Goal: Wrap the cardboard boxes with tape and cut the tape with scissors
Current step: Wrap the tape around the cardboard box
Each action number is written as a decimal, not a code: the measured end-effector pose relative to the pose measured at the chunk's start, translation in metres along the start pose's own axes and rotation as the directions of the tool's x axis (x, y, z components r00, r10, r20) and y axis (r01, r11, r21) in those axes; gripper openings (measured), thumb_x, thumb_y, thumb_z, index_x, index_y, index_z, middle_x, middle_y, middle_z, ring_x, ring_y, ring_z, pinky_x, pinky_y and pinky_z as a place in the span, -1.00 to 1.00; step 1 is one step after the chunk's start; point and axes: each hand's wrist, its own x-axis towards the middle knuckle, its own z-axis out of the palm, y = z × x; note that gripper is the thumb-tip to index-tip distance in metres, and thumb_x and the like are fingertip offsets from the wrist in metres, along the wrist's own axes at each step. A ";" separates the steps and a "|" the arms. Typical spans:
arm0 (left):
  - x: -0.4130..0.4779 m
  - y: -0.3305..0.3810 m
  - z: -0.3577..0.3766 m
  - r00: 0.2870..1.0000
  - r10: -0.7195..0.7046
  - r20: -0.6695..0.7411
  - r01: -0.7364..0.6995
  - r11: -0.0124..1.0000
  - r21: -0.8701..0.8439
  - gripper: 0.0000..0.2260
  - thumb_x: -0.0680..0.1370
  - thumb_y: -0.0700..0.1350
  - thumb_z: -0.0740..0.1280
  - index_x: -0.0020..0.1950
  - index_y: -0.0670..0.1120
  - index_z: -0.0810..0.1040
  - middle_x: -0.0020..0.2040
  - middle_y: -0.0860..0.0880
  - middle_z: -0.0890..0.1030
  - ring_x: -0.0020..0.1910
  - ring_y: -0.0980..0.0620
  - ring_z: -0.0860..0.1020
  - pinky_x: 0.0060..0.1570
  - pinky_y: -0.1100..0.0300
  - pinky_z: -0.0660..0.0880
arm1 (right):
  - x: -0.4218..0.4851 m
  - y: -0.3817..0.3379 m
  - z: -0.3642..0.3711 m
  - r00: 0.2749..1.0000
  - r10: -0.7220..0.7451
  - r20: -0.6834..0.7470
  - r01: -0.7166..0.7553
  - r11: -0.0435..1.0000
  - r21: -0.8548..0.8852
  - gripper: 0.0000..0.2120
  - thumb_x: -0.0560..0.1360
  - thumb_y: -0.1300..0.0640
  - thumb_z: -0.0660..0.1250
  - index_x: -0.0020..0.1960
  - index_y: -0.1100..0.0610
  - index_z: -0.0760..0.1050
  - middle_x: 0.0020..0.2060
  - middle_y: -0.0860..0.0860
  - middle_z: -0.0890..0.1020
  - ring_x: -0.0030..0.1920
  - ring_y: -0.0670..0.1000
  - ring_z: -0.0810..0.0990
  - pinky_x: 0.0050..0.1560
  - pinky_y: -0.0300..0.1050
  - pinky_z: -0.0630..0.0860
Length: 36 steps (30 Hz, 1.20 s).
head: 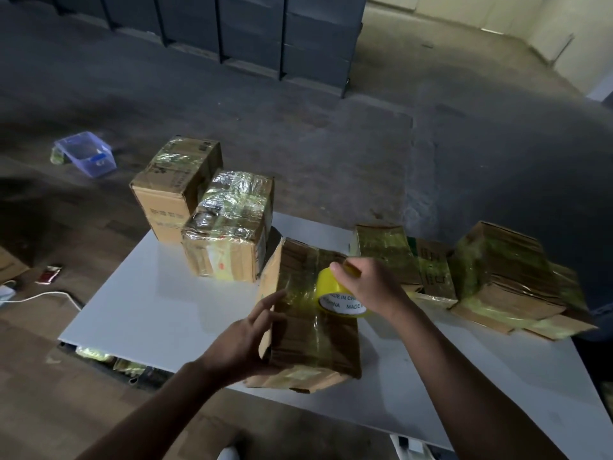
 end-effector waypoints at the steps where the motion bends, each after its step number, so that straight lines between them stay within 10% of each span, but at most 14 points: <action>1: -0.003 0.002 0.007 1.000 -0.013 -0.008 0.013 0.999 -0.031 -0.34 0.31 0.06 0.57 0.26 0.01 0.27 0.54 -0.05 0.14 0.08 -0.09 0.63 -0.09 0.08 0.63 | 0.000 -0.001 -0.001 1.000 -0.011 0.009 0.011 1.000 -0.017 -0.56 0.55 -0.17 0.20 -0.36 0.11 0.38 -0.51 -0.03 0.36 -0.47 -0.05 0.33 -0.38 -0.13 0.25; 9: 0.000 -0.005 -0.022 0.985 -0.107 0.135 0.107 0.994 0.008 -0.30 0.38 0.45 0.27 0.39 0.08 0.32 0.52 0.20 0.13 0.52 0.13 0.12 0.43 0.12 0.24 | 0.002 -0.013 0.006 1.000 -0.027 -0.004 0.026 0.984 -0.174 -0.54 0.56 -0.16 0.16 -0.31 0.17 0.45 -0.51 -0.02 0.36 -0.50 -0.05 0.31 -0.45 -0.19 0.18; 16: 0.040 0.025 0.019 0.943 -0.322 0.081 0.279 0.901 0.331 -0.22 0.56 0.32 0.01 0.56 -0.09 -0.25 0.51 -0.04 -0.30 0.52 0.01 -0.30 0.50 0.09 -0.24 | 0.011 -0.024 0.014 0.999 -0.041 0.033 0.044 0.995 -0.091 -0.61 0.52 -0.17 0.23 -0.30 0.11 0.45 -0.47 -0.04 0.43 -0.45 -0.06 0.41 -0.42 -0.18 0.28; 23: 0.036 0.013 0.024 0.919 -0.370 0.138 0.285 0.864 0.416 -0.21 0.54 0.36 -0.07 0.57 -0.13 -0.22 0.57 -0.09 -0.22 0.54 0.00 -0.27 0.52 -0.04 -0.14 | -0.005 0.002 0.023 0.996 0.086 0.006 -0.083 0.930 0.359 -0.54 0.40 -0.25 0.26 -0.26 0.16 0.54 -0.46 -0.05 0.51 -0.42 -0.13 0.46 -0.35 -0.17 0.35; 28: 0.031 0.010 0.018 0.911 -0.386 0.146 0.280 0.838 0.469 -0.24 0.56 0.35 -0.12 0.57 -0.11 -0.19 0.57 -0.06 -0.21 0.54 0.02 -0.27 0.51 -0.08 -0.14 | 0.001 -0.014 0.022 0.998 0.008 -0.056 0.001 0.987 0.159 -0.61 0.44 -0.22 0.30 -0.43 0.00 0.43 -0.57 -0.16 0.46 -0.51 -0.22 0.41 -0.49 -0.36 0.25; 36: 0.040 0.012 0.020 0.900 -0.411 0.144 0.284 0.804 0.523 -0.21 0.54 0.38 -0.15 0.57 -0.14 -0.15 0.58 -0.09 -0.15 0.54 -0.02 -0.23 0.48 -0.17 -0.19 | 0.001 0.000 -0.011 0.999 0.019 -0.030 -0.022 0.991 -0.129 -0.53 0.55 -0.09 0.25 -0.44 0.07 0.22 -0.54 0.00 0.27 -0.48 0.01 0.29 -0.39 -0.13 0.19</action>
